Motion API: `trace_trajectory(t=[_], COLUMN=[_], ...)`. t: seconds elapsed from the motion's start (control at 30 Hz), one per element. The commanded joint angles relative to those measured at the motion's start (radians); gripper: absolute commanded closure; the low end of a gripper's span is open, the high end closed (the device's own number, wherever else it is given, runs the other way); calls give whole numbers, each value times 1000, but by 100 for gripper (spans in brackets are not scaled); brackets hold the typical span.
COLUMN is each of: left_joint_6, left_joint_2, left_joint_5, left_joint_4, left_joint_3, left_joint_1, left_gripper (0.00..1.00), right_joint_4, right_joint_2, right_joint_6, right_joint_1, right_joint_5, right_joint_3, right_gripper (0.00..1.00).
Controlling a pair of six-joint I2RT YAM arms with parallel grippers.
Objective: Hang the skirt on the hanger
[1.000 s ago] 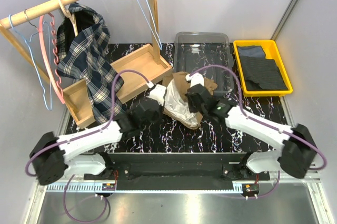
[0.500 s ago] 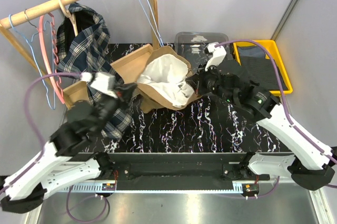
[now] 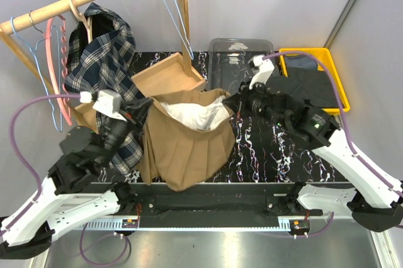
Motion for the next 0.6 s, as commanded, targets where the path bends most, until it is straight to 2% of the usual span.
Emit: trace_trajectory(t=[0.0, 0.17, 0.57], left_joint_6=[-48, -65, 47], left_joint_2=[-34, -51, -3], left_joint_5=[-7, -47, -129], left_joint_4=[60, 85, 83], left_joint_3=[-124, -209, -22], left_joint_1=[3, 3, 3], left_gripper=[100, 100, 100], right_joint_4=[91, 143, 177], right_joint_2=[-17, -32, -113], right_joint_6=[64, 73, -23], right_joint_1=[5, 5, 5], right_joint_5=[38, 90, 195], right_joint_3=[-134, -211, -85], right_gripper=[100, 100, 100])
